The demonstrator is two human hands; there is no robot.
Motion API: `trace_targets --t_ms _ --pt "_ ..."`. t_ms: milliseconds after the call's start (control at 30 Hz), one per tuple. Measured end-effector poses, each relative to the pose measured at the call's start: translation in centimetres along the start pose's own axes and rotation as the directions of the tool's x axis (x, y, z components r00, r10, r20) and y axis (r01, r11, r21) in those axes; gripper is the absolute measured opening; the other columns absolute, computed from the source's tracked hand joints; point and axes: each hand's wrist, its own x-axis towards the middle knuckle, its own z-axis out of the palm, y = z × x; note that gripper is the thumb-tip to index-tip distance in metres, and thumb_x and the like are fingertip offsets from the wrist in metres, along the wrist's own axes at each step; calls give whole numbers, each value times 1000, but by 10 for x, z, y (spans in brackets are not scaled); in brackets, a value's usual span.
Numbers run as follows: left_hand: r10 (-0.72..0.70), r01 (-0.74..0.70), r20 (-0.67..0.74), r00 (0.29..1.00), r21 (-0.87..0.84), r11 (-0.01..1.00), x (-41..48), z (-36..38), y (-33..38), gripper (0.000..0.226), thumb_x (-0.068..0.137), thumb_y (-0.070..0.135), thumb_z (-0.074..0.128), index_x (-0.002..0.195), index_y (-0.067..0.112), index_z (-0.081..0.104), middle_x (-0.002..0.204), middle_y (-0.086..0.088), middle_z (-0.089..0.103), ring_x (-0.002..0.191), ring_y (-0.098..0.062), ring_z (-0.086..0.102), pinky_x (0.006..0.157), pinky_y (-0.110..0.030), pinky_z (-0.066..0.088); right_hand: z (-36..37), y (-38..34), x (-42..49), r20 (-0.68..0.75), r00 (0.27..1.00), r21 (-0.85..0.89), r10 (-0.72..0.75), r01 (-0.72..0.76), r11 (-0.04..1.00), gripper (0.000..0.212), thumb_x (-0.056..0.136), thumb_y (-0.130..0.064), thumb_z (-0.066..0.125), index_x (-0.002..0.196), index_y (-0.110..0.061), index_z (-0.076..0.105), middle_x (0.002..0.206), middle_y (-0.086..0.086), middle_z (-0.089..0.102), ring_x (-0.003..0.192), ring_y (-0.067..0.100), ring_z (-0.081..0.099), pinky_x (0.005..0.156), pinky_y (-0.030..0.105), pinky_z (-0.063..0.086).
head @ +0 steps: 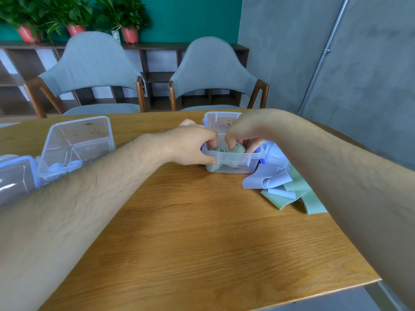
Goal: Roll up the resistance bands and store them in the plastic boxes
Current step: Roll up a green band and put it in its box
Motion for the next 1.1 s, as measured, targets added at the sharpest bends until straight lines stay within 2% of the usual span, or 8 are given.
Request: trace_targets --t_ms 133,233,300,367,467,667,833,1100 --pt "1 -1 -3 1000 -9 1000 -1 0 0 28 84 61 65 100 42 51 115 18 58 123 -17 37 110 -42 35 1 -2 3 -45 999 -73 6 -9 997 38 90 -12 66 125 -6 51 111 16 64 92 27 72 76 29 61" --pt "3 -3 9 1000 -2 1000 -1 0 1 30 83 63 63 100 42 50 113 19 58 123 -18 39 111 -42 35 6 -1 7 25 999 -5 -23 23 1000 39 92 -13 68 127 -5 55 105 12 64 98 24 69 86 30 59" --pt "11 -11 9 1000 0 1000 -1 1 -1 31 80 67 60 97 44 48 109 20 58 120 -16 42 110 -43 35 6 2 9 40 999 41 -31 29 999 44 91 -15 71 129 -5 54 110 10 64 99 22 68 89 31 59" --pt "18 -18 -8 1000 3 1000 0 2 -2 29 81 65 61 95 44 48 106 20 58 118 -15 43 110 -43 35 4 7 11 58 998 96 -38 32 995 48 89 -16 74 132 -7 55 124 9 62 104 20 66 83 28 60" --pt "18 -18 -23 1000 4 1000 -1 2 0 28 83 62 64 96 42 49 107 19 57 119 -15 41 111 -42 34 1 13 9 94 994 154 -54 39 987 40 92 -8 68 131 -5 56 120 8 63 101 17 65 68 21 59" --pt "76 -72 -70 995 56 996 -3 0 2 35 86 56 63 112 32 59 121 14 53 129 -12 37 116 -37 22 -1 7 7 139 988 130 -60 42 991 34 89 1 68 122 -4 59 115 14 67 94 23 73 76 28 62" --pt "80 -70 -112 991 93 993 -7 0 7 41 88 55 63 118 26 61 117 11 56 126 -11 39 113 -32 22 4 1 9 142 989 -135 -42 61 989 29 96 -13 61 125 -9 65 99 4 73 94 15 71 91 32 58" --pt "79 -69 -102 992 94 993 -14 -3 12 43 91 51 61 130 33 57 124 13 54 129 -10 37 115 -35 20 0 10 12 147 984 4 -101 101 995 33 90 -3 66 123 -5 66 113 12 71 101 24 71 93 37 58"
